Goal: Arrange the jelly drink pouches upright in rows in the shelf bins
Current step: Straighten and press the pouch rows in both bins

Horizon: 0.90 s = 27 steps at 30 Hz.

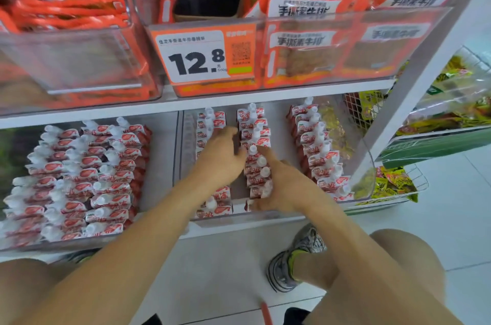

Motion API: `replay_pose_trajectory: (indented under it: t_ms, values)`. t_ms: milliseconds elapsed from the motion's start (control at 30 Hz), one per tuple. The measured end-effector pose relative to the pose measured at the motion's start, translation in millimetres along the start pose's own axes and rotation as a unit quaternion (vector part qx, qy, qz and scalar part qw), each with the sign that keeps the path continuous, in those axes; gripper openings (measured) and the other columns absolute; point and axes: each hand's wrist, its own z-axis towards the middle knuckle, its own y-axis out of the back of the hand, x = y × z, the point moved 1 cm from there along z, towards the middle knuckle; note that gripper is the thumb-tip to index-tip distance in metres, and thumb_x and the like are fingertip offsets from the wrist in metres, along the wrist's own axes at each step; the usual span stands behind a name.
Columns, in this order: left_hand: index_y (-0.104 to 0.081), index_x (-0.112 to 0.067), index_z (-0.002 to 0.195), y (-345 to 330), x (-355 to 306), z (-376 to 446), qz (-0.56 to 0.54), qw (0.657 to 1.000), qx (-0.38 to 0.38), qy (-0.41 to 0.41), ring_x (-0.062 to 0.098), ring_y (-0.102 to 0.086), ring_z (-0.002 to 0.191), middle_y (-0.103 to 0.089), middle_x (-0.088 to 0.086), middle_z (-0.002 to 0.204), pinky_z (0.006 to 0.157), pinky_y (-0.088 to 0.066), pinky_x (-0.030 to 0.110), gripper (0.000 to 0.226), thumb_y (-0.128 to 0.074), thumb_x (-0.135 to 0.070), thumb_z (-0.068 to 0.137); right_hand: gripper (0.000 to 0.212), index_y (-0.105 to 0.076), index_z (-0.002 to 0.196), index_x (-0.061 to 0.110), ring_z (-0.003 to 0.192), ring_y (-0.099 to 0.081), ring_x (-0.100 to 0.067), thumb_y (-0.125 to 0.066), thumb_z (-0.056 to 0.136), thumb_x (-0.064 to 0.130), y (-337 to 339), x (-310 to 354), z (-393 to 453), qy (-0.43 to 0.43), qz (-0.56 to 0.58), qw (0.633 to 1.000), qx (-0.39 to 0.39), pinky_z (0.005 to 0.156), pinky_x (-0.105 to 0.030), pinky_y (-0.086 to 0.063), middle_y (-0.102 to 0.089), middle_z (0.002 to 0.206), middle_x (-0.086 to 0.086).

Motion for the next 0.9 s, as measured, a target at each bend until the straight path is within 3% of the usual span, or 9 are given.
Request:
replay_pose_trajectory:
  t_ms: [100,233,333,433,533,567,667,800,900]
  values:
    - [-0.046,-0.008,0.128,-16.3,-7.5,29.1,-0.127,0.988,-0.052,0.070,0.031,-0.052,0.119,-0.053,0.014,0.128,0.092,-0.041,0.034,0.037,-0.043,-0.031,0.099,0.118,-0.005,0.155,0.028,0.137,-0.041,-0.021,-0.084,0.070,0.046,28.3,-5.1,6.8,-0.025,0.072,0.997,0.016,0.106,-0.029,-0.037,-0.039,0.148,0.004]
    - [-0.034,-0.014,0.144,-45.1,-11.1,55.2,-0.228,0.959,-0.086,0.145,0.033,-0.044,0.131,-0.045,0.012,0.145,0.108,-0.035,0.042,0.054,-0.035,-0.044,0.099,0.045,-0.046,0.135,0.009,0.119,-0.054,-0.018,-0.063,0.095,0.021,49.3,-4.6,47.8,-0.009,0.295,0.937,-0.185,0.088,-0.019,-0.043,-0.057,0.119,0.002]
    - [-0.033,-0.016,0.143,-59.4,-14.1,65.2,-0.288,0.937,-0.056,0.192,0.033,-0.049,0.125,-0.048,0.013,0.141,0.104,-0.039,0.040,0.058,-0.034,-0.052,0.097,0.056,-0.024,0.155,0.018,0.132,-0.045,-0.019,-0.045,0.104,0.027,32.9,-12.2,65.7,-0.013,0.367,0.922,-0.124,0.096,-0.021,-0.035,-0.044,0.148,-0.002]
    - [-0.035,-0.023,0.140,-96.7,15.3,102.8,-0.371,0.903,-0.035,0.212,0.023,-0.056,0.113,-0.056,0.000,0.130,0.101,-0.042,0.042,0.060,-0.038,-0.059,0.092,0.050,-0.022,0.155,0.025,0.132,-0.042,-0.016,-0.029,0.107,0.037,26.5,2.0,69.6,-0.045,0.381,0.920,-0.084,0.099,-0.020,-0.032,-0.036,0.156,-0.005]
    - [-0.016,-0.048,0.143,-196.8,111.3,197.0,-0.403,0.885,-0.063,0.223,0.026,-0.045,0.128,-0.047,-0.008,0.137,0.099,-0.027,0.074,0.076,-0.029,-0.086,0.079,0.051,-0.012,0.155,0.003,0.144,-0.026,-0.023,-0.017,0.109,0.024,32.4,13.2,63.4,-0.031,0.426,0.899,-0.096,0.115,-0.020,-0.012,-0.016,0.160,-0.021]
    - [-0.020,-0.048,0.143,-195.4,110.7,195.6,-0.394,0.893,-0.051,0.214,0.026,-0.045,0.128,-0.047,-0.006,0.138,0.101,-0.026,0.074,0.071,-0.031,-0.083,0.082,0.050,-0.010,0.155,0.004,0.146,-0.023,-0.024,-0.017,0.109,0.023,32.2,7.5,66.6,-0.020,0.434,0.895,-0.099,0.117,-0.023,-0.011,-0.015,0.160,-0.022]
    - [-0.028,-0.029,0.147,-99.1,13.0,111.1,-0.377,0.906,-0.063,0.179,0.019,-0.054,0.117,-0.055,-0.002,0.132,0.104,-0.041,0.038,0.047,-0.036,-0.040,0.102,0.049,-0.020,0.156,0.027,0.136,-0.040,-0.015,-0.028,0.108,0.033,22.6,-9.2,94.0,-0.031,0.400,0.909,-0.116,0.111,-0.025,-0.032,-0.037,0.155,-0.006]
    - [-0.027,-0.031,0.149,-77.8,-4.4,87.5,-0.402,0.899,-0.048,0.165,0.026,-0.055,0.121,-0.056,0.007,0.136,0.104,-0.043,0.039,0.048,-0.036,-0.037,0.103,0.049,-0.022,0.155,0.028,0.131,-0.047,-0.018,-0.031,0.107,0.030,21.4,-19.4,108.6,-0.040,0.433,0.893,-0.118,0.098,-0.023,-0.040,-0.046,0.148,-0.006]
    - [-0.036,-0.029,0.145,-81.5,-3.6,93.4,-0.396,0.901,-0.041,0.172,0.022,-0.059,0.109,-0.060,0.006,0.127,0.090,-0.044,0.030,0.043,-0.035,-0.036,0.103,0.049,-0.021,0.155,0.029,0.135,-0.045,-0.022,-0.032,0.107,0.031,21.1,-20.9,112.8,-0.047,0.436,0.892,-0.109,0.109,-0.032,-0.039,-0.046,0.149,-0.009]
